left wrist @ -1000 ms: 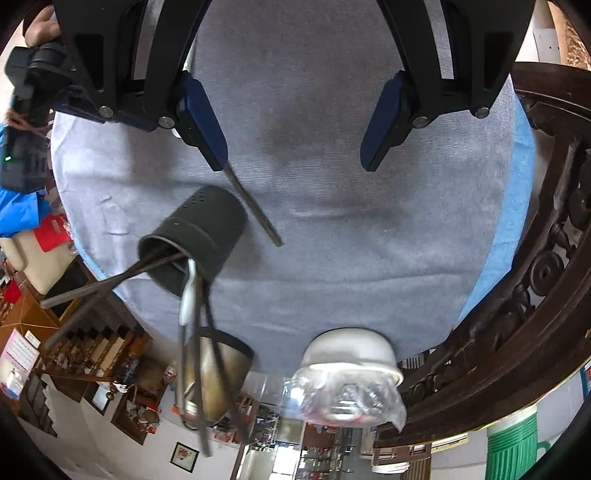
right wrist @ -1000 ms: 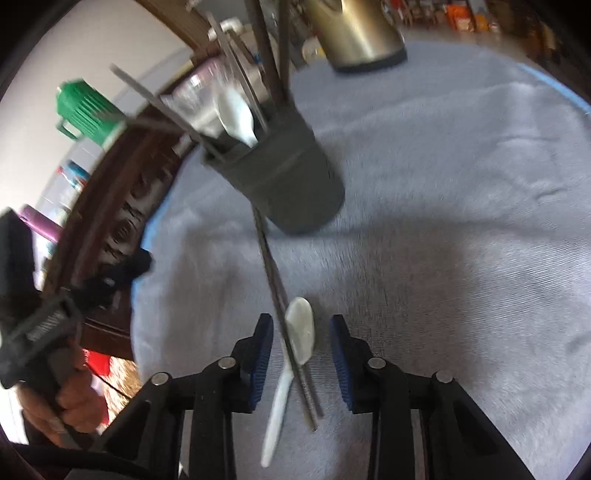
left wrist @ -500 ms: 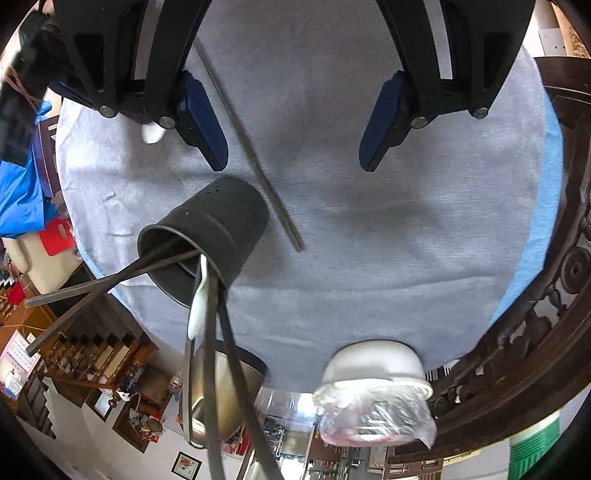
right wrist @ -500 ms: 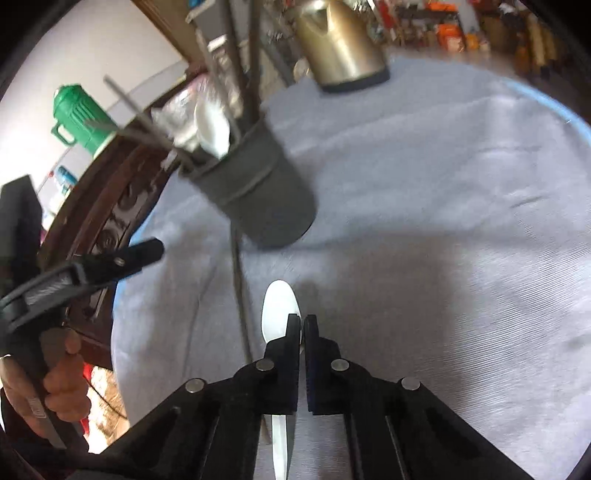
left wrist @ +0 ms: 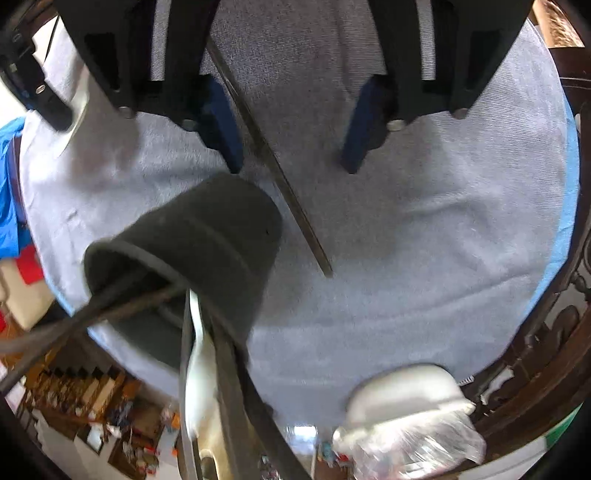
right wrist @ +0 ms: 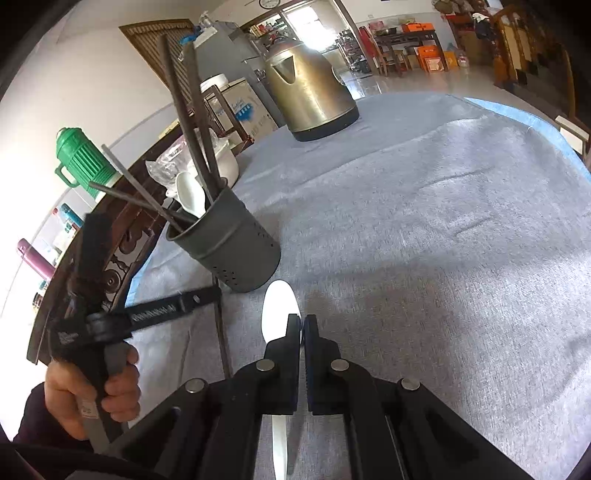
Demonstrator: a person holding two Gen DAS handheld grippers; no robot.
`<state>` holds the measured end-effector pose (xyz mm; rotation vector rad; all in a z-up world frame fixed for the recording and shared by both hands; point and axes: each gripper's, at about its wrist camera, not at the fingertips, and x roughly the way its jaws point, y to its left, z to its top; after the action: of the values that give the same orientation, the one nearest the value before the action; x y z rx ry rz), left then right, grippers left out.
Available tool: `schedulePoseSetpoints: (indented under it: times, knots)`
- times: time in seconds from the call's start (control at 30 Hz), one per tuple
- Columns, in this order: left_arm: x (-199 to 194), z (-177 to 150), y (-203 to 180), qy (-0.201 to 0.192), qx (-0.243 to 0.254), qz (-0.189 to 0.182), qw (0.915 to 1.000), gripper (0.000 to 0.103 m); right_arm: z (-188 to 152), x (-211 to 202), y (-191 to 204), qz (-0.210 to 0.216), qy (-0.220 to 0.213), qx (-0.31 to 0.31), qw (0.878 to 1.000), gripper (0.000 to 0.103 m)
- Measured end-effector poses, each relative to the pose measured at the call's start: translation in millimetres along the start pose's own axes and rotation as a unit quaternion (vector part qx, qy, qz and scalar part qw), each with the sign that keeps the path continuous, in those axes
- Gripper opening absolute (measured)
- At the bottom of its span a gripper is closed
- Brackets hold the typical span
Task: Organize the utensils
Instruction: 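Grasp the dark chopstick with the left tool while the right tool holds the spoon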
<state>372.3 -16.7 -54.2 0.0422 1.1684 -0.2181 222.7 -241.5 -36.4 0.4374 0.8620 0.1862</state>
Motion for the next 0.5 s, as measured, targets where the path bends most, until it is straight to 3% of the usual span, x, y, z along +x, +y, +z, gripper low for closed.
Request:
schedulePoseSetpoints:
  times: [0.07, 0.13, 0.2, 0.27, 0.37, 0.5]
  knots:
    - [2, -3, -5, -0.008, 0.014, 0.012, 0.9998, 0.051, 2, 2, 1, 0.003, -0.002, 0.000, 1.000, 0.002]
    - [1, -5, -4, -0.015, 0.021, 0.014, 0.9996, 0.042, 5, 0, 1, 0.005, -0.008, 0.000, 1.000, 0.002]
    - [-2, -8, 1, -0.022, 0.027, 0.009, 0.9993, 0.017, 6, -4, 0, 0.011, -0.016, 0.003, 1.000, 0.002]
    - [-4, -10, 10, -0.024, 0.026, -0.003, 0.9994, 0.006, 10, -11, 3, 0.017, -0.029, 0.001, 0.999, 0.002]
    - [-11, -13, 23, -0.038, 0.019, -0.012, 0.9990, 0.005, 16, -19, 15, 0.022, -0.050, -0.014, 0.998, 0.002]
    - [-39, -20, 35, -0.086, 0.017, -0.031, 0.9956, 0.005, 23, -26, 42, 0.023, -0.081, -0.053, 0.995, 0.002]
